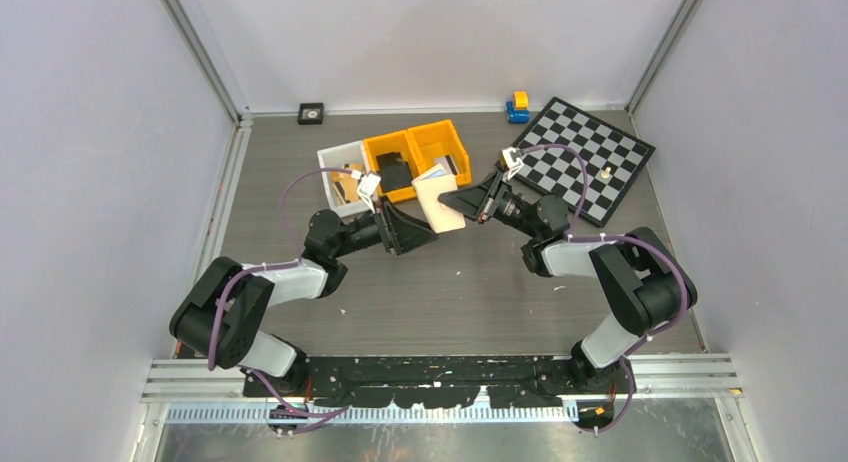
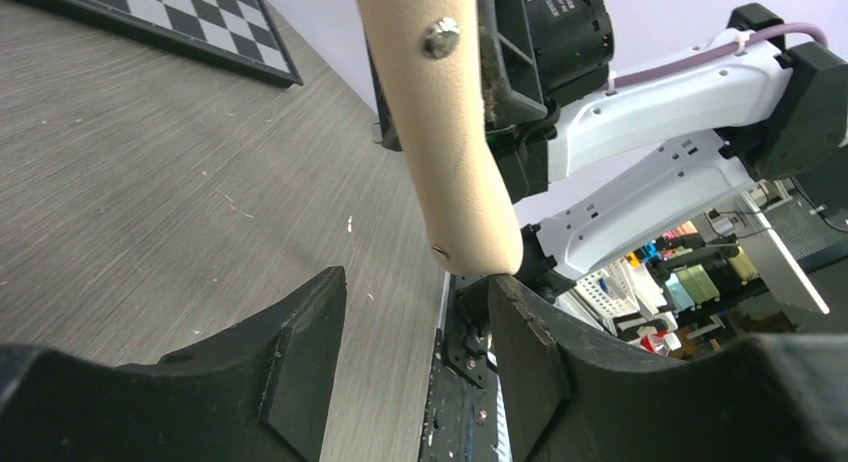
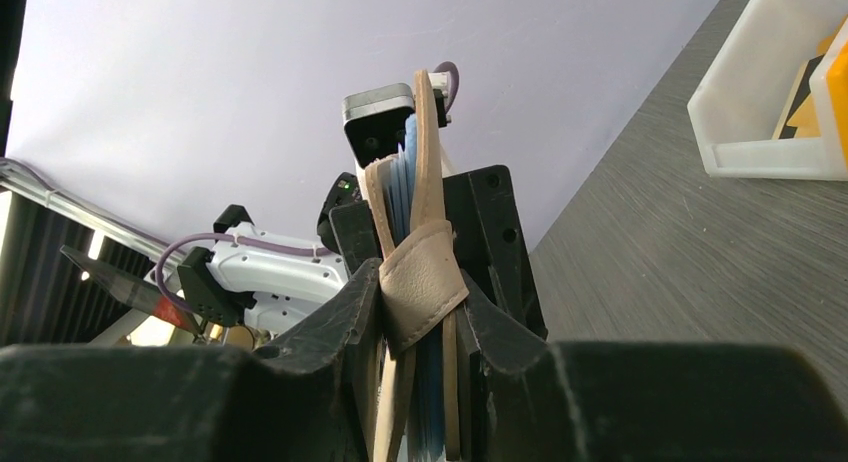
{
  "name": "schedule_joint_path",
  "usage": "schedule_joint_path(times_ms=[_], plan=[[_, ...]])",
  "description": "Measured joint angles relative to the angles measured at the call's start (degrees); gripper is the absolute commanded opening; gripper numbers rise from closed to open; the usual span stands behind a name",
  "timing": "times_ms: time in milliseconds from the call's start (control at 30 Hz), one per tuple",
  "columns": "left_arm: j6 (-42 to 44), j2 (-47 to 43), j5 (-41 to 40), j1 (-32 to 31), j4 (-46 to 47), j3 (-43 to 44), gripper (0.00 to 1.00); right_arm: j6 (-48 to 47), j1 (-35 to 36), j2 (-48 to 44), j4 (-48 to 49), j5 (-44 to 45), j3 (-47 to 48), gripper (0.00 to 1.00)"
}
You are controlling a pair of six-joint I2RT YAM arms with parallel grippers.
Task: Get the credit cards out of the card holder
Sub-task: Open the card holder at the center of the board.
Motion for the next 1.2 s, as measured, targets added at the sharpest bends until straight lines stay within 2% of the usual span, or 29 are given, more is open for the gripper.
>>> schedule_joint_path(times_ms=[200,367,533,633,733,867,900,933,1000,1067,1200], plan=[[-2.1,0.2,1.9,-0.1,7.8,-0.5,0.59,-1.9,0.5,0.0,-1.6,-0.3,0.0,0.01],[-2.7,0.2,2.3,-0.1,8.5,-0.5,0.58,-2.5,0.7,-0.3,-1.6,-0.4,0.0,0.01],[-2.6,0.3,2.1,-0.1,8.2,-0.4,0.49,-3.5,0.9,-1.1,-2.1,-0.6,0.0,0.01],[-2.6,1.1,1.9,-0.1,7.1,0.4,0.33,-4.8,1.5,-1.4,-2.7,-0.7,0.0,0.00],[-2.3,1.4,1.6,0.0,3.9,1.3,0.18,-7.0,2.9,-2.2,-5.1,-0.9,0.0,0.12],[-0.5,0.3,0.9,0.2,-2.6,2.0,0.08,-11.6,3.0,-4.2,-10.6,-0.2,-0.1,0.18],[0.7,-0.5,0.3,0.2,-6.1,2.4,0.08,-13.1,3.1,-5.1,-12.9,0.4,-0.1,0.52],[1.9,-1.6,-0.3,0.1,-9.6,3.0,0.08,-14.8,3.1,-6.2,-15.5,1.1,-0.1,0.80],[5.2,-3.7,-2.6,-0.2,-16.8,4.2,0.07,-18.9,3.4,-9.0,-21.9,3.1,-0.1,0.86],[8.4,-5.1,-6.2,0.2,-24.5,5.6,0.08,-24.9,3.5,-13.2,-30.6,5.8,0.0,0.87],[12.3,-5.3,-9.2,0.5,-33.4,7.9,0.08,-34.9,3.6,-19.6,-45.8,12.4,1.1,0.89]])
